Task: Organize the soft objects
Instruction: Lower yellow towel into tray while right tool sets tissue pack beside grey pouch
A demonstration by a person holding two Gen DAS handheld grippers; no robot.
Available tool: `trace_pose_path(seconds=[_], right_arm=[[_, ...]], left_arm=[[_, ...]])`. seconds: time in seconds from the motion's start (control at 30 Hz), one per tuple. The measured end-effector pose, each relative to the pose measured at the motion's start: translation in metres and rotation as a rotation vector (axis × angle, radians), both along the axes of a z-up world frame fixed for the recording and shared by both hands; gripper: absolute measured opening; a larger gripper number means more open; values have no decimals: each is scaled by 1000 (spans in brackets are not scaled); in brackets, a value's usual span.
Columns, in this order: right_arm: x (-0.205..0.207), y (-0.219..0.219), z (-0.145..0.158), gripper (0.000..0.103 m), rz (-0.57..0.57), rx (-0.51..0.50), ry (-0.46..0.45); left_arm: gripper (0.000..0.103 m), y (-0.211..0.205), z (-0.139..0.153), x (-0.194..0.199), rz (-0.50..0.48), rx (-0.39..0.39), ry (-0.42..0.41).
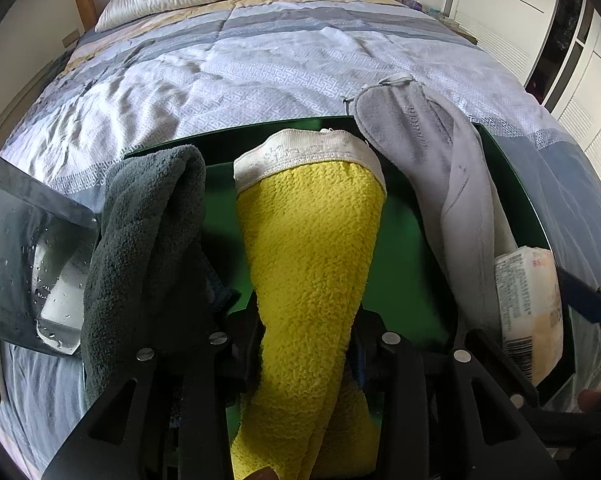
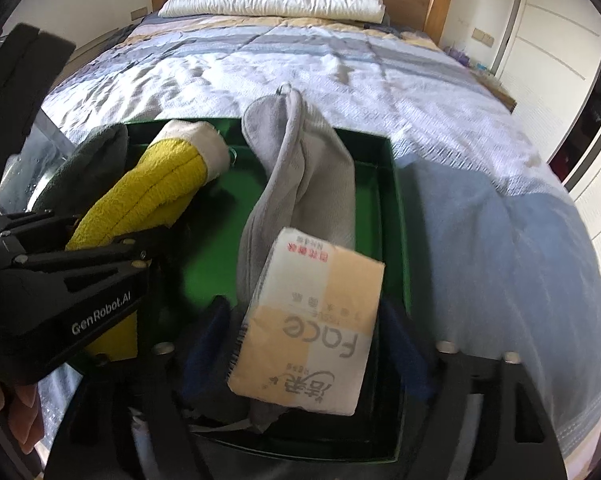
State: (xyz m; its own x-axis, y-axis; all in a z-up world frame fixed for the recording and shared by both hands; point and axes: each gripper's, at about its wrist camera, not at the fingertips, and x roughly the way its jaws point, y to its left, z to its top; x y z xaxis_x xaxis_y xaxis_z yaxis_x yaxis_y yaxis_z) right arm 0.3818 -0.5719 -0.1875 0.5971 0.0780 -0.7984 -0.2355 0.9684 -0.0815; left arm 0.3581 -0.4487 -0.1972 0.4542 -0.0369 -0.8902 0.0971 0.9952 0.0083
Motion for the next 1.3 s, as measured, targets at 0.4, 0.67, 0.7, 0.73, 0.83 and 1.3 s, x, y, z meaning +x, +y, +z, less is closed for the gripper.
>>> trace_pose_path(seconds=[0.4, 0.67, 0.7, 0.73, 0.83, 1.3], right_arm=[[-8, 5, 12, 90, 7, -24, -43], [-10, 7, 16, 91, 7, -30, -54], [-10, 7, 16, 91, 8, -32, -54], [-10, 8, 17, 91, 8, -33, -55], [-11, 8, 17, 91, 7, -29, -55], [-14, 9, 23, 92, 9, -32, -69]], left_arm=[[35, 1, 5, -2, -6, -7, -28], [48, -1, 12, -6, -12, -8, -61], [48, 0, 14, -6, -8, -6, -72], [49, 0, 15, -6, -8, -7, -78], [52, 0, 18, -6, -13, -6, -86], [88, 8, 28, -7, 1, -38, -134]])
